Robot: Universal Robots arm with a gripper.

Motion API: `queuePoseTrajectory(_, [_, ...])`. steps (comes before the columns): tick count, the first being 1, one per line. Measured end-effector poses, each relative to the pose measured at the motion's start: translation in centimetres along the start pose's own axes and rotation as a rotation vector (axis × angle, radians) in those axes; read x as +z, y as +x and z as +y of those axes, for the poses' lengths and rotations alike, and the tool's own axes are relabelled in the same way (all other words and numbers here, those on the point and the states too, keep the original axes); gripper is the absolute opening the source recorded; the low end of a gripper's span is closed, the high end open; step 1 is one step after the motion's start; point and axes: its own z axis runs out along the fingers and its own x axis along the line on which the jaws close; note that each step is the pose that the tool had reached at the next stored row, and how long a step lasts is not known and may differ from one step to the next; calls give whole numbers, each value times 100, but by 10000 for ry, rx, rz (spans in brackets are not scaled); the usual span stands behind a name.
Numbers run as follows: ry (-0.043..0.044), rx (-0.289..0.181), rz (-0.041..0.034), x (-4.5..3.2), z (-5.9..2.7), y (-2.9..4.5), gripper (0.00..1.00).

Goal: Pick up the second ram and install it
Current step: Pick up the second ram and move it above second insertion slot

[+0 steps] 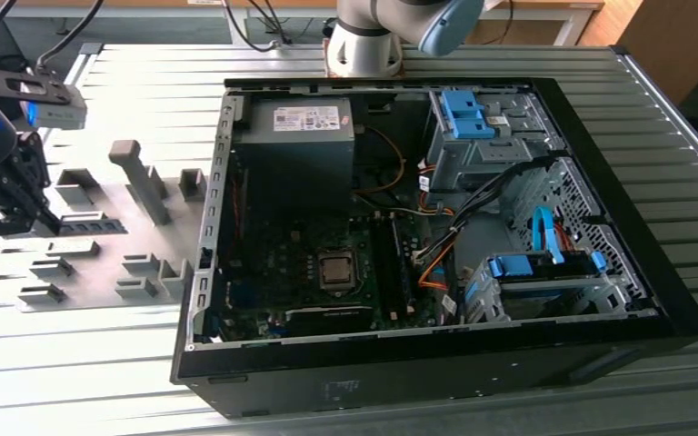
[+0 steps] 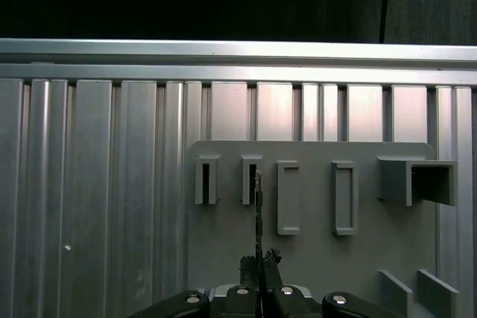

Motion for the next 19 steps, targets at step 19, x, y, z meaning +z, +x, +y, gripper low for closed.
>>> queuePoseTrajectory(19, [0, 0, 0, -74, 1, -1, 14])
